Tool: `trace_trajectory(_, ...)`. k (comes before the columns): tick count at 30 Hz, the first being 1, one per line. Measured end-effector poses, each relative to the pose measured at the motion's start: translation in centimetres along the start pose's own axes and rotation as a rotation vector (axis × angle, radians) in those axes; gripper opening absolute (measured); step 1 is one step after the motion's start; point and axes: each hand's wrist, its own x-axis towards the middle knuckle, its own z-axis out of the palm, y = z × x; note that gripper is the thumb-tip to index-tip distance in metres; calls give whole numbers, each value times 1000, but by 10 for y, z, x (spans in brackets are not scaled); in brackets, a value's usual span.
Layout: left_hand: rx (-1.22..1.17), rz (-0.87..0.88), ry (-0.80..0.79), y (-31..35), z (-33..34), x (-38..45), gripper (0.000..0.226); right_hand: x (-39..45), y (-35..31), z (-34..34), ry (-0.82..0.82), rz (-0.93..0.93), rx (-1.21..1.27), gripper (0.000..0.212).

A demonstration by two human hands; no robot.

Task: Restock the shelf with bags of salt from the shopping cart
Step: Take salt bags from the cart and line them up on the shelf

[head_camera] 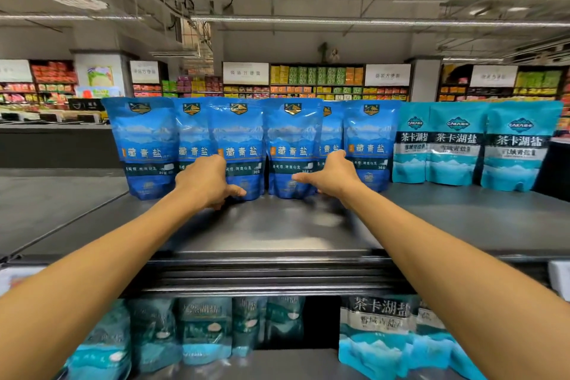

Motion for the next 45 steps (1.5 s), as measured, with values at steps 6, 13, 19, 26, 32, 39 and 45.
trace_trajectory(6, -509, 151, 272, 42, -18, -43, 44, -62, 18, -50, 65, -170, 311, 37)
trace_trajectory(13, -1359, 278, 93, 159, -13, -141, 33, -174, 98, -112, 256, -328, 572, 9)
trace_trajectory(19, -1650, 418, -311, 276, 32, -216, 25, -266, 197, -154, 455, -182, 465, 13)
trace_trajectory(26, -1580, 598, -940, 400, 109, -316, 23, -395, 289, -191, 808, 207, 340, 19)
trace_trajectory(32, -1291, 739, -1373, 483, 180, -424, 22, -517, 356, -199, 1044, 556, 274, 20)
trace_trajectory(39, -837, 846, -1551, 536, 285, -550, 24, -660, 498, -175, 1164, 1092, 300, 17)
trace_trajectory(45, -371, 801, -1590, 566, 398, -651, 31, -762, 609, -131, 1031, 1527, 456, 30)
